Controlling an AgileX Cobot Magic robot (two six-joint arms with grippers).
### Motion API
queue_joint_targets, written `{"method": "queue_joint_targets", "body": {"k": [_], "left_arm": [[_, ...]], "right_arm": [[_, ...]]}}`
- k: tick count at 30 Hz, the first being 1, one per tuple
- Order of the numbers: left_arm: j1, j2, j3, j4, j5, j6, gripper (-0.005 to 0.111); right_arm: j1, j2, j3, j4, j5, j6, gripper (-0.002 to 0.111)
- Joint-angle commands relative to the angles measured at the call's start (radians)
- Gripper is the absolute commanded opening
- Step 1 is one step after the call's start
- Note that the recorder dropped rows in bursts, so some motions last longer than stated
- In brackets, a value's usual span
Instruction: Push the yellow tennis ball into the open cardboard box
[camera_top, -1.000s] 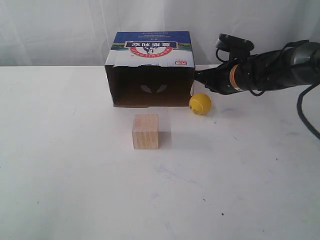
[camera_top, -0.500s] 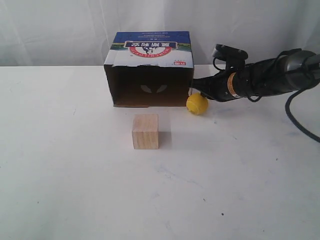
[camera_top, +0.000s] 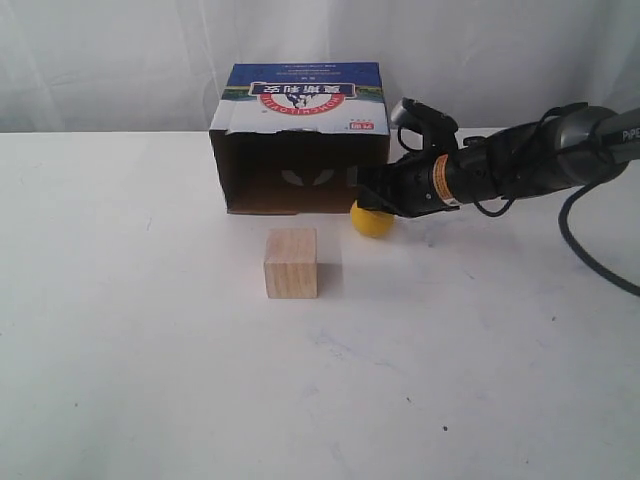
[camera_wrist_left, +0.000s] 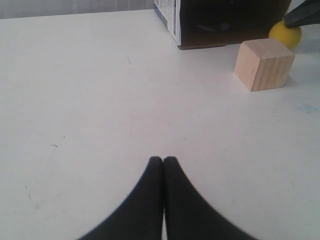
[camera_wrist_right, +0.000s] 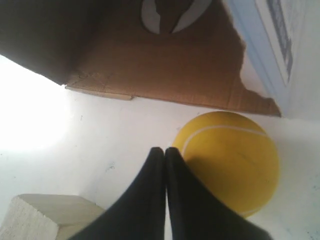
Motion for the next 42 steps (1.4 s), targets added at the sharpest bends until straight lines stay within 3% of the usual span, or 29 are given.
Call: {"method": "queue_joint_targets", "body": {"k": [1, 16, 21, 33, 42], "left_arm": [[-0.004, -0.005, 0.003, -0.011, 0.003, 0.0, 0.0], [-0.004, -0.005, 0.003, -0.011, 0.003, 0.0, 0.0], [-0.004, -0.005, 0.003, -0.011, 0.003, 0.0, 0.0], [-0.004, -0.005, 0.003, -0.011, 0.003, 0.0, 0.0], [-0.004, -0.005, 0.003, -0.011, 0.003, 0.0, 0.0]], "right_arm": [[-0.004, 0.018, 0.004, -0.028, 0.027, -0.007, 0.0], [-0.004, -0.045, 0.004, -0.04, -0.003, -0.119, 0.0], [-0.005, -0.104, 0.024, -0.1, -0.063, -0.012, 0.0], [-0.007, -0.068, 0.067, -0.1, 0.401, -0.134, 0.0], [-0.007, -0.013, -0.007, -0.1, 0.282, -0.146, 0.0]]}}
